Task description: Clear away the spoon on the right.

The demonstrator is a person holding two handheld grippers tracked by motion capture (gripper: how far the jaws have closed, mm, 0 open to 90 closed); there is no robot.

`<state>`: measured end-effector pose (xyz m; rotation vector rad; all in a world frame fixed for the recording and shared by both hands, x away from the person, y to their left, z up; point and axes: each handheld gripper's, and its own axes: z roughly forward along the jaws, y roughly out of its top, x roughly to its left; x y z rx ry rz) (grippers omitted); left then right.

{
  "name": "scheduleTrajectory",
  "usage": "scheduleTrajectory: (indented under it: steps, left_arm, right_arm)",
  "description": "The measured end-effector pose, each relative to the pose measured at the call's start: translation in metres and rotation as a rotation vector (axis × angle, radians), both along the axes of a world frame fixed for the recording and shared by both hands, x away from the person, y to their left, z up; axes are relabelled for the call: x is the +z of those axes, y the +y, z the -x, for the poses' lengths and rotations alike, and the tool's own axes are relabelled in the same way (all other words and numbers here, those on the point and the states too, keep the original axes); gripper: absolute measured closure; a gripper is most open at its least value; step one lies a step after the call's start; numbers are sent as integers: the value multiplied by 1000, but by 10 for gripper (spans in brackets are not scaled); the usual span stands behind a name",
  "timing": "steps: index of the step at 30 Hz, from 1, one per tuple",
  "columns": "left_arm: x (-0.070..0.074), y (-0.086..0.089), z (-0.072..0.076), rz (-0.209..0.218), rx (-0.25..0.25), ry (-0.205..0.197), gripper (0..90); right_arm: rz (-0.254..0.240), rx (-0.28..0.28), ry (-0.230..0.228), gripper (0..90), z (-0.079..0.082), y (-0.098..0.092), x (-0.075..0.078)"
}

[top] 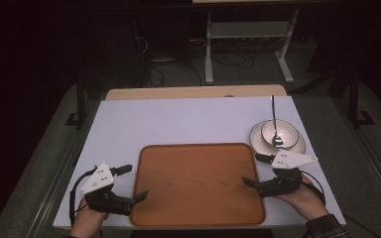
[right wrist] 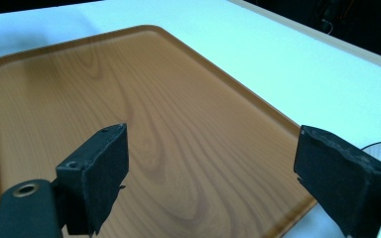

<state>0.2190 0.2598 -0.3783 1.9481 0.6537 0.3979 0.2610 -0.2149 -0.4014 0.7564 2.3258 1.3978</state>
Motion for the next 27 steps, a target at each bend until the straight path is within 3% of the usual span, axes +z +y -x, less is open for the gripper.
scheduleTrajectory:
  steps: [27]
  left_arm:
    - [-1, -1, -1, -6, -2, 10, 65]
  right_arm:
    - [-2, -43, -4, 138, -17, -9, 4]
